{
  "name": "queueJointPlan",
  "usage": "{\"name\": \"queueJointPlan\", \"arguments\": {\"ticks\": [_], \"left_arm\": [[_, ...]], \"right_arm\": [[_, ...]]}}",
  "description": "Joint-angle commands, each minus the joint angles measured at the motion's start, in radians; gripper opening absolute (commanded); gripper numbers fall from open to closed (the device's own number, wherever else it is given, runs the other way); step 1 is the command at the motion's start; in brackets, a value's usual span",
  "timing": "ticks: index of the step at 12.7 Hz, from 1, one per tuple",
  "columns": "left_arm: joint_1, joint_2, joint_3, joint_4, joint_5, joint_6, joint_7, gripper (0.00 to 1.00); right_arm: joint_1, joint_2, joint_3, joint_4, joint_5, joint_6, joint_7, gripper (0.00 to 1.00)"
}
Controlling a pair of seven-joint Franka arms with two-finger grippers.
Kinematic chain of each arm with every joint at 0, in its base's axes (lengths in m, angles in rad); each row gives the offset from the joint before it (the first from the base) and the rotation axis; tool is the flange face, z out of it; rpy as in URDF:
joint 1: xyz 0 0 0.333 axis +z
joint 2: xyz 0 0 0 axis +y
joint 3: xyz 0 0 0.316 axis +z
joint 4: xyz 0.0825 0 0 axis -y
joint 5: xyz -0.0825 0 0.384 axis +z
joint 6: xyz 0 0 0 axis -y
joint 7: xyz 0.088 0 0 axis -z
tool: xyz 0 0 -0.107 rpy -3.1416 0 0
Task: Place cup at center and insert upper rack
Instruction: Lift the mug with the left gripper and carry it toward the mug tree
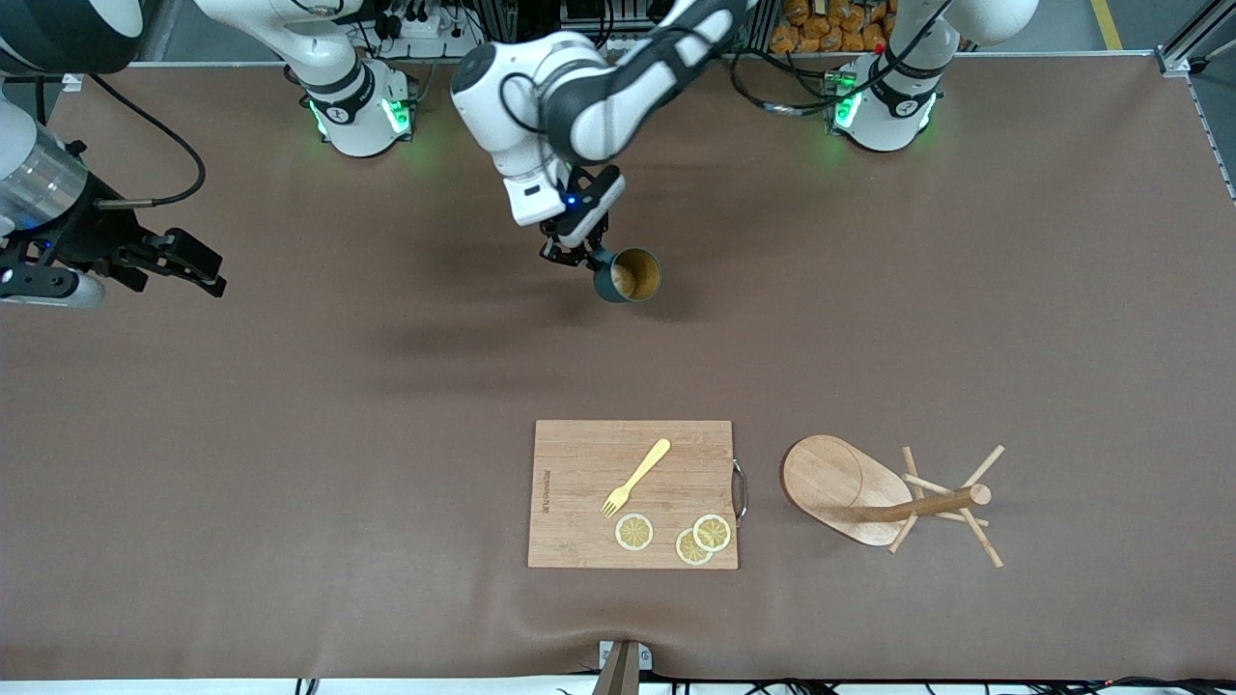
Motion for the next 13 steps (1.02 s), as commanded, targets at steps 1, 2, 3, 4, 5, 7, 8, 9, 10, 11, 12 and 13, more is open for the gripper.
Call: {"name": "queueJointPlan", "arguments": {"ticks": [1, 2, 3, 4, 5, 7, 8, 9, 10, 11, 12, 13], "left_arm": [[0.117, -0.112, -0.011, -0.041, -0.140, 0.021, 0.128, 0.00], [0.156, -0.138, -0.010, -0.041, -0.201, 0.021, 0.207, 0.00], [0.180, -0.153, -0.008, -0.041, -0.247, 0.021, 0.290, 0.00], [0.205, -0.160, -0.007, -0.041, -0.278, 0.021, 0.332, 0.00], [0.243, -0.164, -0.013, -0.039, -0.318, 0.027, 0.360, 0.00], [0.318, -0.187, -0.010, -0.039, -0.445, 0.062, 0.432, 0.00], [0.340, -0.187, -0.010, -0.039, -0.503, 0.084, 0.459, 0.00], [0.352, -0.187, -0.007, -0.039, -0.548, 0.108, 0.457, 0.00], [0.369, -0.190, -0.006, -0.039, -0.585, 0.122, 0.454, 0.00], [0.383, -0.202, -0.005, -0.039, -0.620, 0.124, 0.454, 0.00], [0.391, -0.212, -0.005, -0.041, -0.645, 0.124, 0.454, 0.00], [0.397, -0.224, -0.005, -0.041, -0.674, 0.124, 0.449, 0.00]], "right_arm": [[0.007, -0.010, -0.003, 0.004, -0.014, -0.008, -0.004, 1.00], [0.007, -0.010, -0.003, 0.004, -0.014, -0.008, -0.004, 1.00], [0.007, -0.010, -0.003, 0.004, -0.014, -0.007, -0.004, 1.00], [0.007, -0.010, -0.003, 0.004, -0.014, -0.007, -0.004, 1.00], [0.007, -0.010, -0.003, 0.004, -0.014, -0.007, -0.004, 1.00], [0.007, -0.010, -0.003, 0.004, -0.014, -0.008, -0.004, 1.00], [0.006, -0.010, -0.004, 0.003, -0.014, -0.008, -0.003, 1.00], [0.006, -0.010, -0.004, 0.003, -0.014, -0.008, -0.001, 1.00], [0.006, -0.010, -0.004, 0.003, -0.014, -0.008, 0.000, 1.00], [0.007, -0.010, -0.004, 0.003, -0.014, -0.008, 0.002, 1.00], [0.006, -0.012, -0.004, 0.003, -0.014, -0.010, 0.003, 1.00], [0.006, -0.010, -0.004, 0.003, -0.014, -0.010, 0.003, 1.00]]}}
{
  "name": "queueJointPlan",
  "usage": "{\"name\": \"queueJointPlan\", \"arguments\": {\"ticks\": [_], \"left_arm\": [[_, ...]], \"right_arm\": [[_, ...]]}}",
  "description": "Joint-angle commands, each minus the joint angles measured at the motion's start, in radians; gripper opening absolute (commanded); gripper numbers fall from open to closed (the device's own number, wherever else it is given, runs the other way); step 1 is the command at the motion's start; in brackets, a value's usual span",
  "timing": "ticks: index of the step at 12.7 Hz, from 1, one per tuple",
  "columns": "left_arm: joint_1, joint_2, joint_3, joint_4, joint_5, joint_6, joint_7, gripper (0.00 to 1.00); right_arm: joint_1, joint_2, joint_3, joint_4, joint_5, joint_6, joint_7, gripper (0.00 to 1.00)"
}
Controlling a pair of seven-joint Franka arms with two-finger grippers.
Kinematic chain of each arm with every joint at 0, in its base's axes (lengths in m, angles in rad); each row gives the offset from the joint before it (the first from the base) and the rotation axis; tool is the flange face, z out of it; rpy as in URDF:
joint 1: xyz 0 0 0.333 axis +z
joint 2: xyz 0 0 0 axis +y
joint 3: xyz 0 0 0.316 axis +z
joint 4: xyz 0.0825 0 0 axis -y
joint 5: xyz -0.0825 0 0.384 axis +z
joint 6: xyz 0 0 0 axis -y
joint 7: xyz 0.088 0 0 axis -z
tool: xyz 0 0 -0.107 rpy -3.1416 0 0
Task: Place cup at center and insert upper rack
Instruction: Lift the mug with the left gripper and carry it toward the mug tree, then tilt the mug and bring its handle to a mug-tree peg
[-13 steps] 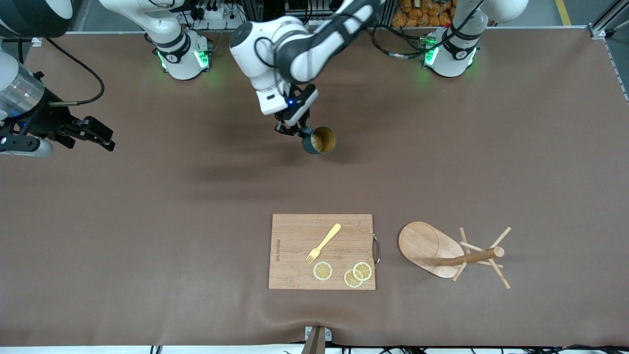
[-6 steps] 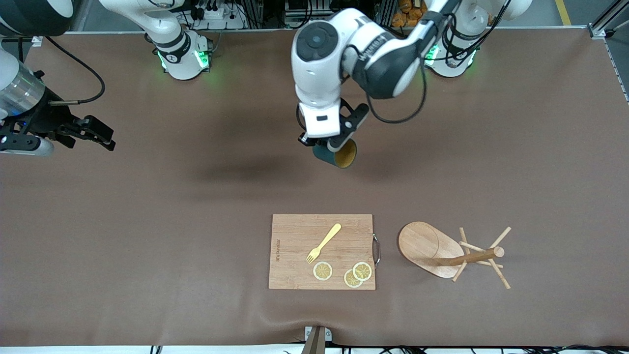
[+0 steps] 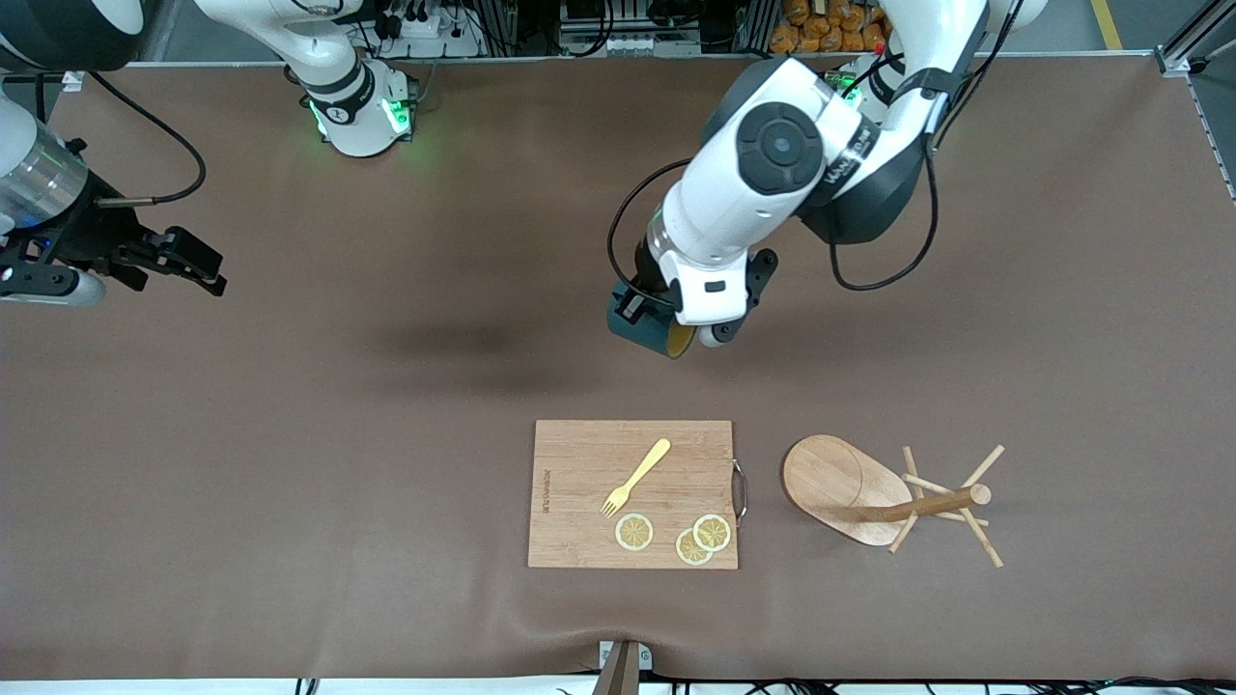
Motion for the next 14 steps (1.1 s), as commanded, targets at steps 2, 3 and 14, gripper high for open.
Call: {"name": "queueJointPlan", "arguments": {"ticks": [2, 3, 14], "left_arm": [[0.010, -0.091, 0.001, -0.039, -0.123, 0.012, 0.015, 0.00], [0.015, -0.092, 0.001, -0.036, -0.128, 0.015, 0.015, 0.00], [0.250, -0.120, -0.003, -0.036, -0.384, 0.035, 0.129, 0.00]], "right_arm": [[0.005, -0.010, -0.003, 0.001, -0.013, -0.008, 0.005, 1.00], [0.005, -0.010, -0.003, 0.001, -0.013, -0.008, 0.005, 1.00], [0.005, -0.010, -0.003, 0.000, -0.013, -0.010, 0.006, 1.00]]}}
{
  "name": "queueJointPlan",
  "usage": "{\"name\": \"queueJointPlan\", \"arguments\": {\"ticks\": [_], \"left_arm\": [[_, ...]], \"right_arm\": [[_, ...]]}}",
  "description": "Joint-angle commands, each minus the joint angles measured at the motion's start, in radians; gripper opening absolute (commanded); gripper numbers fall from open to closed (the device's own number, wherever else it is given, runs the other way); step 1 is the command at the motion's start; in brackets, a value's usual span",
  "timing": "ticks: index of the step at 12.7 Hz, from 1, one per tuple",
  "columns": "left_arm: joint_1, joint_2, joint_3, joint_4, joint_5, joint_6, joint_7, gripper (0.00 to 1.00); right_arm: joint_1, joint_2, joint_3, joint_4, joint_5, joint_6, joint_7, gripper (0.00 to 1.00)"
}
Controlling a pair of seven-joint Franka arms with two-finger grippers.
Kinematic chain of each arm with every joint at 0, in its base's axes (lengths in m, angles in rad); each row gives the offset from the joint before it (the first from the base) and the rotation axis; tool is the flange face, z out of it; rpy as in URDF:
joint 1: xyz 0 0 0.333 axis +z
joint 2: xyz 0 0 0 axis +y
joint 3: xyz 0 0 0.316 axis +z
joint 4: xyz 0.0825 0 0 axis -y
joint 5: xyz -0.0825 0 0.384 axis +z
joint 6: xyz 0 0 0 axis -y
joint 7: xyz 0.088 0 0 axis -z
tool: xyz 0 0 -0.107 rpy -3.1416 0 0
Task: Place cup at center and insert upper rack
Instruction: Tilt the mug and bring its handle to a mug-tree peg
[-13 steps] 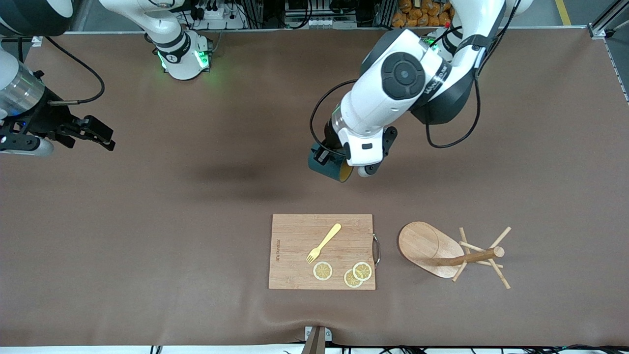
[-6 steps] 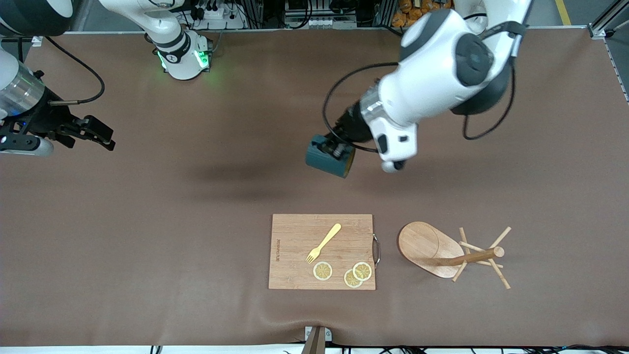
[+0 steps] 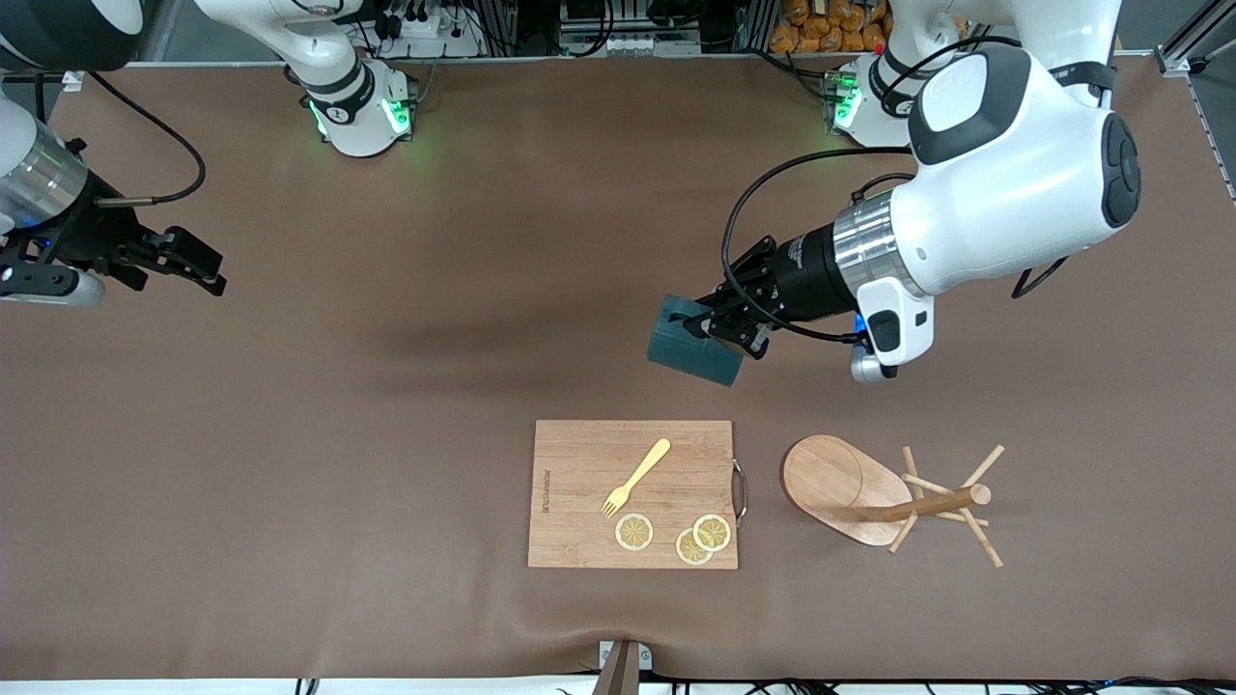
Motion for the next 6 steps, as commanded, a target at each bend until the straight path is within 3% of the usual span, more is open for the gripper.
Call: {"name": "queueJointPlan", "arguments": {"ticks": [1, 6], "left_arm": [[0.040, -0.026, -0.006, -0.033, -0.048, 0.013, 0.023, 0.00], [0.152, -0.018, -0.006, -0.034, -0.195, 0.004, 0.107, 0.00]], "right_arm": [[0.005, -0.010, -0.003, 0.000, -0.013, -0.010, 0.006, 1.00], [0.000, -0.010, -0.003, -0.002, -0.013, -0.010, 0.006, 1.00]]}}
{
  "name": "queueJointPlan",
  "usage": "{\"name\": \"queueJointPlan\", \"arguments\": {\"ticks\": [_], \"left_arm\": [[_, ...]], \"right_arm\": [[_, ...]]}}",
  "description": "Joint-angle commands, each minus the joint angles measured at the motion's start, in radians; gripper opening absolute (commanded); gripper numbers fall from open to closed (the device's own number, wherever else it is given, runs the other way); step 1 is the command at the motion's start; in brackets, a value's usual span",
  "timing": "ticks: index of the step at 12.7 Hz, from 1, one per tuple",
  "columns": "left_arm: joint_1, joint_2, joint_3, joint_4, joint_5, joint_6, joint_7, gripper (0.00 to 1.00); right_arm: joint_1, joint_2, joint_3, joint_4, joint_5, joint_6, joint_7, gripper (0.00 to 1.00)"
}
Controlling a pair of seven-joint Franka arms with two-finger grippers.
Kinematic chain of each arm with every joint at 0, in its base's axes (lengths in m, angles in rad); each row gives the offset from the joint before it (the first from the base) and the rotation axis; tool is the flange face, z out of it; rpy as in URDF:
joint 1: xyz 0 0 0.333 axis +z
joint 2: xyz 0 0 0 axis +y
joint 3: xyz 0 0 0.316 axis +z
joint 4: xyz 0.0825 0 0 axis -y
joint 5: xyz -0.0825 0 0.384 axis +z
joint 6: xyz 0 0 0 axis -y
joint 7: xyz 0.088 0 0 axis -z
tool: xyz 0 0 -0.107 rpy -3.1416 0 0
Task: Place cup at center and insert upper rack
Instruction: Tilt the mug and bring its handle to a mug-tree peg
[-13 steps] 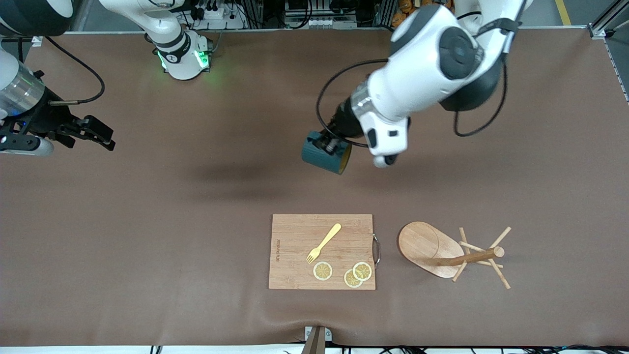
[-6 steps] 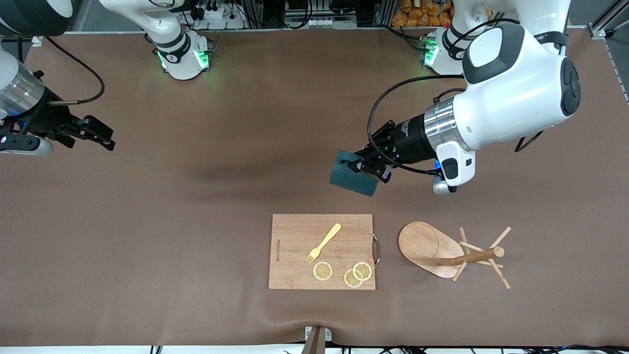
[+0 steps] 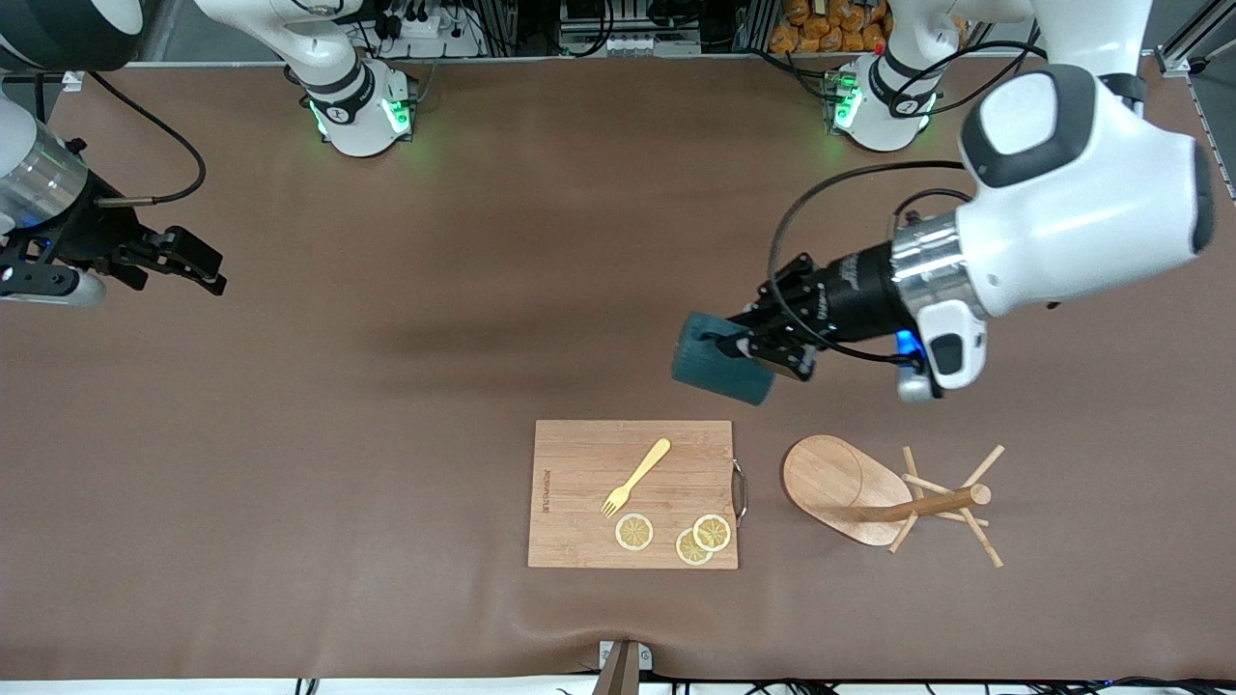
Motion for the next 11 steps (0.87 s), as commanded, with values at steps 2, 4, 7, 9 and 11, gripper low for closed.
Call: {"name": "queueJointPlan", "arguments": {"ticks": [2, 4, 7, 9, 11], "left_arm": [[0.104, -0.010, -0.010, -0.032, -0.165, -0.003, 0.100, 0.00], [0.152, 0.023, -0.011, -0.030, -0.242, -0.003, 0.111, 0.00], [0.222, 0.075, -0.010, -0.032, -0.426, -0.003, 0.235, 0.00], [0.258, 0.114, -0.010, -0.030, -0.498, -0.003, 0.255, 0.00], [0.307, 0.141, -0.011, -0.032, -0.556, -0.020, 0.321, 0.00]], "right_arm": [[-0.001, -0.010, -0.002, -0.004, -0.013, -0.007, 0.006, 1.00], [-0.001, -0.010, -0.002, -0.004, -0.013, -0.008, 0.006, 1.00], [-0.004, -0.010, -0.003, -0.007, -0.013, -0.010, 0.006, 1.00], [-0.004, -0.010, -0.005, -0.007, -0.013, -0.010, 0.006, 1.00], [-0.001, -0.010, -0.003, -0.005, -0.013, -0.010, 0.006, 1.00]]}}
